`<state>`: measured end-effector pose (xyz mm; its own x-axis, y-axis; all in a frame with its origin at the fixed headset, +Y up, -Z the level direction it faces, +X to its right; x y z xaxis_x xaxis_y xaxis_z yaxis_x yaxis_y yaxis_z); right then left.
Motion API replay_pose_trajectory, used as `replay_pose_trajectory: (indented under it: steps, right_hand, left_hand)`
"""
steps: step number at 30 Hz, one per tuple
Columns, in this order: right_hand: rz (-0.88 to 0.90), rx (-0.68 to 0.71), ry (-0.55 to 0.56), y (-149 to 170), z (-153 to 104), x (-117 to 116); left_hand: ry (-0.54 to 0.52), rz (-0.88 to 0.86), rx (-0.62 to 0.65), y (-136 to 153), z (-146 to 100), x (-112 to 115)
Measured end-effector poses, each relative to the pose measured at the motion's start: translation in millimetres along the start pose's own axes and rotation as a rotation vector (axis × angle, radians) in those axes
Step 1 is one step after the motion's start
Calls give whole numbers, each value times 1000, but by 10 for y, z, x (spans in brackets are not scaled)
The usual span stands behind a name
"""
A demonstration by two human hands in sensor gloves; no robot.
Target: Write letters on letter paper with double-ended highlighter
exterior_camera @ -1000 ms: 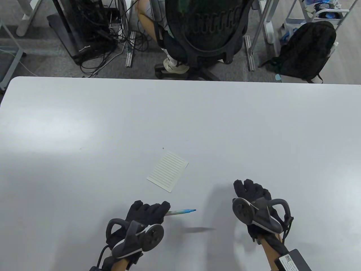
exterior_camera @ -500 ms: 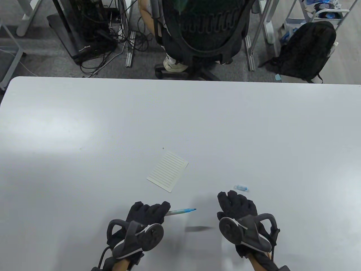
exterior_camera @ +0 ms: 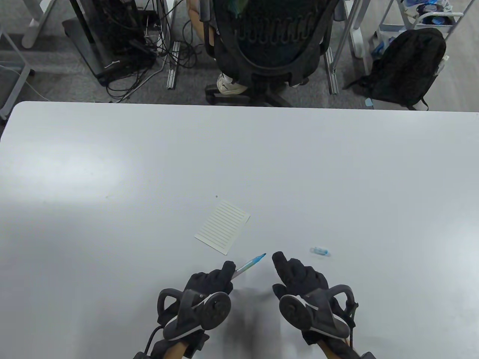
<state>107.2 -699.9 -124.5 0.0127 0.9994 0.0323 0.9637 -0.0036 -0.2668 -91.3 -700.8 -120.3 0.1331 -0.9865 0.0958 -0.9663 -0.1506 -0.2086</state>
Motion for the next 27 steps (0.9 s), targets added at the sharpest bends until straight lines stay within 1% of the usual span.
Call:
replay_pose_trajectory:
  steps: [4, 13, 16, 19, 21, 27]
  right_hand:
    - [-14, 39, 11, -130, -21, 9]
    - [-20, 93, 20, -310, -52, -36]
    - [-14, 100, 36, -335, -51, -43]
    - [19, 102, 80, -354, -59, -40]
    - [7, 97, 101, -338, -60, -25]
    - [-9, 70, 111, -280, -43, -29]
  left_hand:
    - [10, -30, 21, -116, -10, -7]
    - [26, -85, 53, -253, -40, 1]
    - [27, -97, 72, -299, -55, 0]
    - [59, -176, 101, -376, -75, 16]
    - [27, -129, 109, -416, -88, 5]
    - [62, -162, 125, -413, -93, 37]
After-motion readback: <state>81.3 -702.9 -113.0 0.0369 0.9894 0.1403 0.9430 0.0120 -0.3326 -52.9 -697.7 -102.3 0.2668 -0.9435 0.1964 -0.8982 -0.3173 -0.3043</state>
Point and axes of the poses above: the tracker on the back of each hand, its own y axis roughly to the little-finger side, its own z axis roughly from the wrist to the fingertips, x = y × z, the point moved 2 cm from there along z, roughly from the wrist to the fingertips, and after that the axes turned 9 degrees about -x, right-handed, at the moved point
